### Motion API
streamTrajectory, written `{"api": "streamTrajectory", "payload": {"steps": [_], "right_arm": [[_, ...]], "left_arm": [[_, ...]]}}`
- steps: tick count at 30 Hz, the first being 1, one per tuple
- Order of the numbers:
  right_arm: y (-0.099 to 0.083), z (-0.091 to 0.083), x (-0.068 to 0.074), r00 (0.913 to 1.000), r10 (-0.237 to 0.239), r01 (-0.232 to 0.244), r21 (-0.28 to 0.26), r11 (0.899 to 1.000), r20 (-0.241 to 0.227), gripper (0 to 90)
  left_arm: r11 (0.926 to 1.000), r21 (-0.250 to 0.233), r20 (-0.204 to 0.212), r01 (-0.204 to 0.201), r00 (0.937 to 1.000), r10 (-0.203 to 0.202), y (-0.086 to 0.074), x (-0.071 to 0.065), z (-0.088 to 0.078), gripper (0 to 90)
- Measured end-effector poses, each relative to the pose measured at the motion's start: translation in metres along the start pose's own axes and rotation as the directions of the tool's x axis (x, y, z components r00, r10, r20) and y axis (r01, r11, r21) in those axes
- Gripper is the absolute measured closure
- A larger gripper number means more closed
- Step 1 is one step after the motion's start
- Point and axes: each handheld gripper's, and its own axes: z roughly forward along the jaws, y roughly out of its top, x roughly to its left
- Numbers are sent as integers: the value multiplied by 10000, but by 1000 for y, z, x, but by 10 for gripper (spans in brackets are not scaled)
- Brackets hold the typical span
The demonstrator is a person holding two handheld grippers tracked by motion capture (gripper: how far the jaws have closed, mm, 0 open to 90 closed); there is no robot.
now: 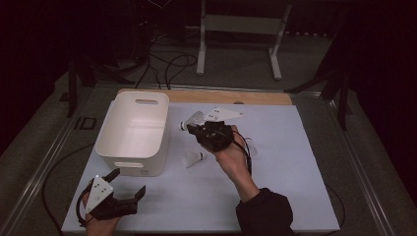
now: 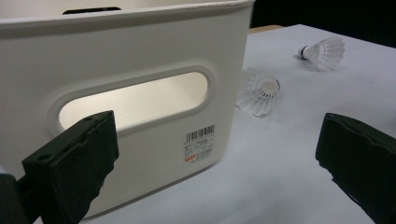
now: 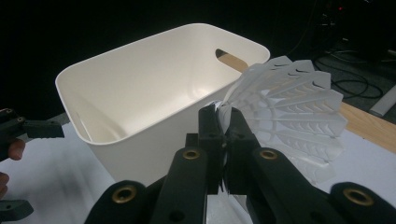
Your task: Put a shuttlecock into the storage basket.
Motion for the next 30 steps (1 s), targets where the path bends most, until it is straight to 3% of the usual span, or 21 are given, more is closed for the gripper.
{"api": "streamTrajectory", "payload": {"steps": [30], "right_arm": [[12, 12, 14, 9995, -207, 204, -134, 9997, -229, 877]], "left_arm": [[10000, -17, -10, 9, 10000, -9, 0, 0, 0, 0]]}}
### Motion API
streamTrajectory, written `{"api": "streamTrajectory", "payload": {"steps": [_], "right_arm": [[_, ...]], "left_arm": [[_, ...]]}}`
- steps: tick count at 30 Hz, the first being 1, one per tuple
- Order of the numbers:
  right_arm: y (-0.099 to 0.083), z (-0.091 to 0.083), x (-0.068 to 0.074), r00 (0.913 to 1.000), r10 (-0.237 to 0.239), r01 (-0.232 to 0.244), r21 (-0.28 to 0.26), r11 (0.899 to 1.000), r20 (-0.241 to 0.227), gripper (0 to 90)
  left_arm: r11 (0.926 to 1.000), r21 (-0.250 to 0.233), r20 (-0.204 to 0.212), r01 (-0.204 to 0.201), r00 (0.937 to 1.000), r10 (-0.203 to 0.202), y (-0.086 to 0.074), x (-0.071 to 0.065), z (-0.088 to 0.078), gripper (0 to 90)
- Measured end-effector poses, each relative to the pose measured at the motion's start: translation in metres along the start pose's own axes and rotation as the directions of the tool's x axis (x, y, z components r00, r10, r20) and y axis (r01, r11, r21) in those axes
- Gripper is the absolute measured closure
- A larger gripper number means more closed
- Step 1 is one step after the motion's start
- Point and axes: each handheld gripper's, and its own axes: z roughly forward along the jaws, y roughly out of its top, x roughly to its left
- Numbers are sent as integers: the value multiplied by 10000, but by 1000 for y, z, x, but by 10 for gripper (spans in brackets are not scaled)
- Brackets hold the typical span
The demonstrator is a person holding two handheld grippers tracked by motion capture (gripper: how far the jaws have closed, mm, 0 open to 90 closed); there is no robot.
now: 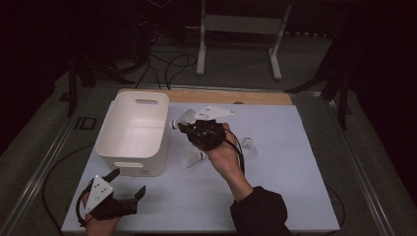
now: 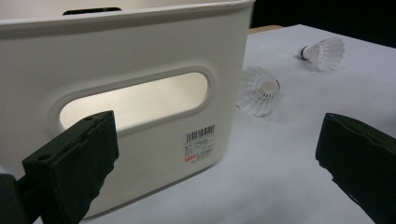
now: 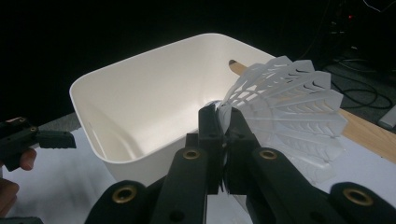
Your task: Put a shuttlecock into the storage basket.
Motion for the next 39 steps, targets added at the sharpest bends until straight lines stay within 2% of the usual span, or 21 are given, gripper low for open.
{"api": "streamTrajectory", "payload": {"steps": [39], "right_arm": [[8, 16, 17, 9982, -279, 272, -131, 9995, -537, 878]], "left_arm": [[10000, 31, 1, -12, 10000, 12, 0, 1, -1, 0]]}}
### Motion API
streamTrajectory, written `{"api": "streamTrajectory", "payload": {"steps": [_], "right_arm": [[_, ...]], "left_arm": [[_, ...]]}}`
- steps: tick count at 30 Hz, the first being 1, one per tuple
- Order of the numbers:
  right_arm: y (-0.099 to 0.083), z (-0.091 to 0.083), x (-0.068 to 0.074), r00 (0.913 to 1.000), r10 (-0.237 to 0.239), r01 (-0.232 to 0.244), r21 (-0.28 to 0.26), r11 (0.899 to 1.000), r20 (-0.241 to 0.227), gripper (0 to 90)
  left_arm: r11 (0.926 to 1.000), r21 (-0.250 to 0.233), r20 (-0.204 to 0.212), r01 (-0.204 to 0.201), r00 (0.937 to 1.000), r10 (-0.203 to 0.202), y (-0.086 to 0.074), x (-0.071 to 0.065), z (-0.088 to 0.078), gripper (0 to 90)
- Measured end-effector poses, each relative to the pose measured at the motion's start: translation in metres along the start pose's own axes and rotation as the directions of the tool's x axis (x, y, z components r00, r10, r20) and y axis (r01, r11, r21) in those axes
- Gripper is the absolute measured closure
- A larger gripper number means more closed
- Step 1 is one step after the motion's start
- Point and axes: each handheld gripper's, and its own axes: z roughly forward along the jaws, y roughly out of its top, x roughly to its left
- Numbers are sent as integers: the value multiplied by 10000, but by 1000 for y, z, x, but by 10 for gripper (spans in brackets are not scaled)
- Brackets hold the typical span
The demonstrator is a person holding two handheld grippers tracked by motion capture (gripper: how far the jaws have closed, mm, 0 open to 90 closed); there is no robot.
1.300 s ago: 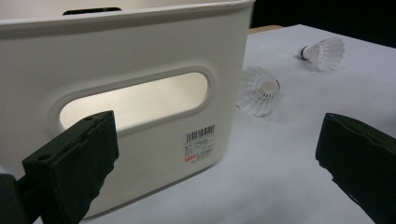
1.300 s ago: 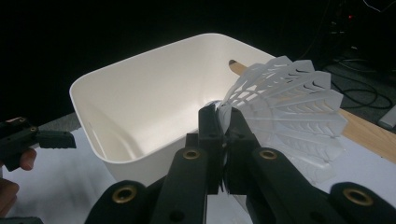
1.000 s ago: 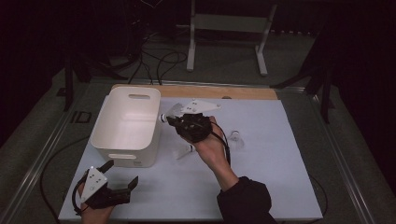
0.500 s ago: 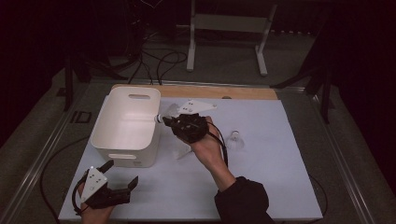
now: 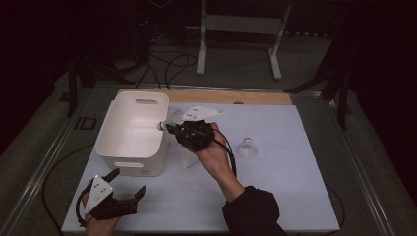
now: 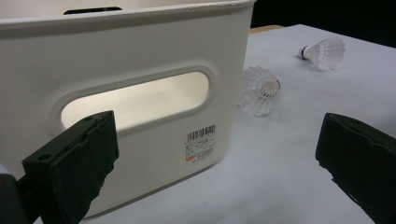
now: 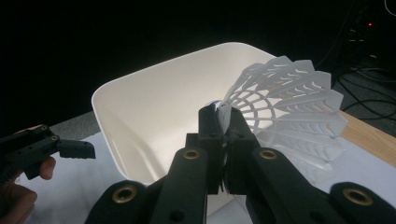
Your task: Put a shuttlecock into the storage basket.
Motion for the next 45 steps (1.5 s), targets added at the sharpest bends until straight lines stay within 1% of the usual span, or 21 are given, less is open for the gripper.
{"api": "streamTrajectory", "payload": {"steps": [3, 10, 14, 16, 24, 27, 28, 29, 30, 31, 32, 33, 34, 35, 36, 37, 38, 40, 41, 43, 45], "right_arm": [[0, 1, 1, 10000, -2, 1, 27, 10000, 22, 878], [2, 7, 7, 9998, -83, 83, 18, 10000, -176, 877], [2, 10, 9, 9997, -31, 32, 35, 10000, -250, 878], [2, 11, 10, 9996, -121, 124, 79, 9999, -274, 878], [3, 19, 16, 9988, -153, 160, 140, 9998, -466, 878], [3, 22, 17, 9983, -240, 250, 177, 9995, -525, 873], [3, 23, 17, 9980, -247, 257, 171, 9995, -575, 856], [3, 24, 18, 9980, -236, 247, 194, 9995, -581, 787], [3, 24, 18, 9980, -236, 247, 194, 9995, -581, 787], [2, 25, 18, 9975, -306, 317, 173, 9993, -635, 537], [2, 25, 18, 9975, -306, 317, 173, 9993, -635, 537], [2, 25, 18, 9978, -288, 302, 216, 9993, -599, 420], [2, 25, 18, 9978, -288, 302, 216, 9993, -599, 420], [2, 24, 16, 9984, -65, 80, 266, 9996, -556, 374], [2, 23, 15, 9980, 120, -104, 266, 9996, -623, 360], [2, 22, 13, 9981, 124, -109, 251, 9996, -598, 338], [2, 22, 13, 9981, 124, -109, 251, 9996, -598, 338], [1, 19, 10, 9988, 189, -180, 215, 9996, -443, 286], [1, 19, 10, 9988, 189, -180, 215, 9996, -443, 286], [0, 16, 8, 9996, 197, -191, 253, 9995, -226, 224], [-1, 14, 6, 9999, 83, -85, 308, 9995, 62, 176]], "left_arm": [[10000, -1, 0, 3, 10000, -3, 0, 0, 0, 0], [10000, 4, 1, -1, 10000, 1, 0, 0, 0, 0], [10000, 7, 7, 2, 10000, -2, 0, 0, 0, 0], [10000, 10, 5, 4, 10000, -4, 0, 0, 0, 0], [10000, 22, 0, 21, 10000, -21, 0, 0, 0, 0], [10000, 6, 0, 38, 10000, -38, 0, 0, 0, 0], [10000, 12, 0, 37, 10000, -37, 0, 0, 0, 0], [10000, 14, -1, 33, 10000, -33, 0, 0, 0, 0], [10000, 14, -1, 33, 10000, -33, 0, 0, 0, 0], [10000, 6, 3, 30, 10000, -30, 0, 0, 0, 0], [10000, 6, 3, 30, 10000, -30, 0, 0, 0, 0], [10000, 0, 2, 40, 10000, -40, 0, 1, 0, 0], [10000, 0, 2, 40, 10000, -40, 0, 1, 0, 0], [10000, -3, -3, 39, 10000, -39, 0, 1, 0, 0], [10000, -2, -2, 36, 10000, -36, 0, 0, 0, 0], [10000, -2, -2, 36, 10000, -36, 0, 0, 0, 0], [10000, -5, -3, 37, 10000, -37, 0, 0, 0, 0], [10000, 16, -1, 19, 10000, -19, 0, 0, 0, 0], [10000, 16, -1, 19, 10000, -19, 0, 0, 0, 0], [10000, 19, 2, 17, 10000, -17, 0, 0, 0, 0], [10000, 16, 3, 19, 10000, -19, 0, 0, 0, 0]]}}
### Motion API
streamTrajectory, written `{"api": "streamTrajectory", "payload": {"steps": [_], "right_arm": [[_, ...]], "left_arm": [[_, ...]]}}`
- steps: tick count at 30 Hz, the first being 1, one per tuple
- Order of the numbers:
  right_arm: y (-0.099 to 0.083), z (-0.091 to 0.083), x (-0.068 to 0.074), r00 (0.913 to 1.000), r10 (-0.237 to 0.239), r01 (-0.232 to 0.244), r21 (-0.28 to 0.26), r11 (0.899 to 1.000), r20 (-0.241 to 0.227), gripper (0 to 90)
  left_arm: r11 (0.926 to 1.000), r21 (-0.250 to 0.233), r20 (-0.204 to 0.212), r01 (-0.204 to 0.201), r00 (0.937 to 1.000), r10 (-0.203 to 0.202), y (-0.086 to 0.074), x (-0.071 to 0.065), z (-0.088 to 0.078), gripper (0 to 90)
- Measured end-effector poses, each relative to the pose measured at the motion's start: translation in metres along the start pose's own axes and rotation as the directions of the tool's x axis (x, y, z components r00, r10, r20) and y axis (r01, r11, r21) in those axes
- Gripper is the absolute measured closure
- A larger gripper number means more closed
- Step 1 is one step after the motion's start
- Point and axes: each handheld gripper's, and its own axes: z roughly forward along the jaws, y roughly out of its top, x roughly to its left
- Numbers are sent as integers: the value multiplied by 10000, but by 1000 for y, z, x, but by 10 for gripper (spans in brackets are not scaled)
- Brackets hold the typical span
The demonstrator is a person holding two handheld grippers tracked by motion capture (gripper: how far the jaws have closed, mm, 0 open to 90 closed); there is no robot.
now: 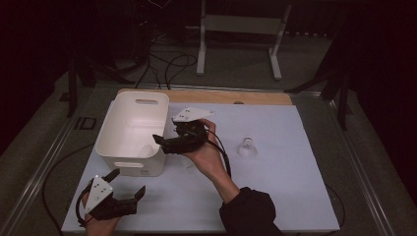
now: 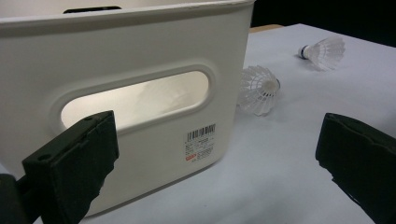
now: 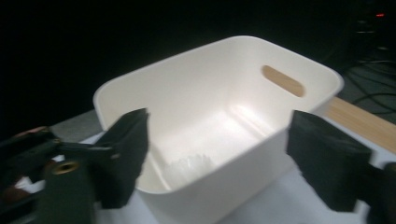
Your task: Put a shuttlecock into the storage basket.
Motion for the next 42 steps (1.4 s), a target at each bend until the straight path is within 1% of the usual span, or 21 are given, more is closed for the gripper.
{"api": "streamTrajectory", "payload": {"steps": [2, 4, 6, 7, 11, 20, 22, 24, 26, 30, 34, 35, 37, 42], "right_arm": [[-1, -2, -1, 9999, 84, -84, -6, 10000, 64, 134], [-1, -3, -2, 9999, 5, -6, 28, 10000, 141, 129], [-2, -4, -3, 9997, 32, -33, 38, 10000, 252, 97], [-3, -5, -4, 9997, -32, 30, 52, 10000, 262, 96], [-3, -7, -4, 9993, -34, 32, 58, 10000, 366, 90], [-6, -9, -7, 9992, 106, -107, 37, 9999, 383, 88], [-6, -10, -9, 9992, 49, -49, 1, 10000, 405, 88], [-6, -11, -9, 9989, 104, -105, 25, 9999, 448, 88], [-7, -12, -10, 9987, 24, -27, 57, 10000, 500, 88], [-8, -15, -12, 9985, 96, -99, 54, 9999, 532, 89], [-9, -17, -13, 9981, 38, -42, 64, 10000, 608, 89], [-9, -18, -14, 9980, 130, -135, 72, 9999, 623, 89], [-9, -19, -15, 9977, 70, -75, 76, 9999, 671, 89], [-11, -21, -17, 9972, 224, -227, 29, 9997, 715, 90]], "left_arm": [[10000, -1, -10, -16, 10000, 16, 0, 0, 0, 0], [10000, -1, -8, -27, 10000, 27, 0, 0, 0, 0], [10000, 0, -10, -14, 10000, 14, 0, 0, 0, 0], [10000, -3, -6, -11, 10000, 11, 0, 0, 0, 0], [10000, -2, -4, 0, 10000, 0, 0, 0, 0, 0], [10000, -5, -3, 14, 10000, -14, 0, 0, 0, 0], [10000, -5, 9, 18, 10000, -18, 0, 0, 0, 0], [10000, -7, 1, 18, 10000, -18, 0, 0, 0, 0], [10000, -6, 2, 20, 10000, -20, 0, 0, 0, 0], [10000, -8, 7, 6, 10000, -6, 0, 0, 0, 0], [10000, -2, 0, 14, 10000, -14, 0, 0, 0, 0], [10000, -7, 6, 15, 10000, -15, 0, 0, 0, 0], [10000, -8, 1, 14, 10000, -14, 0, 0, 0, 0], [10000, -14, 2, 17, 10000, -17, 0, 0, 0, 0]]}}
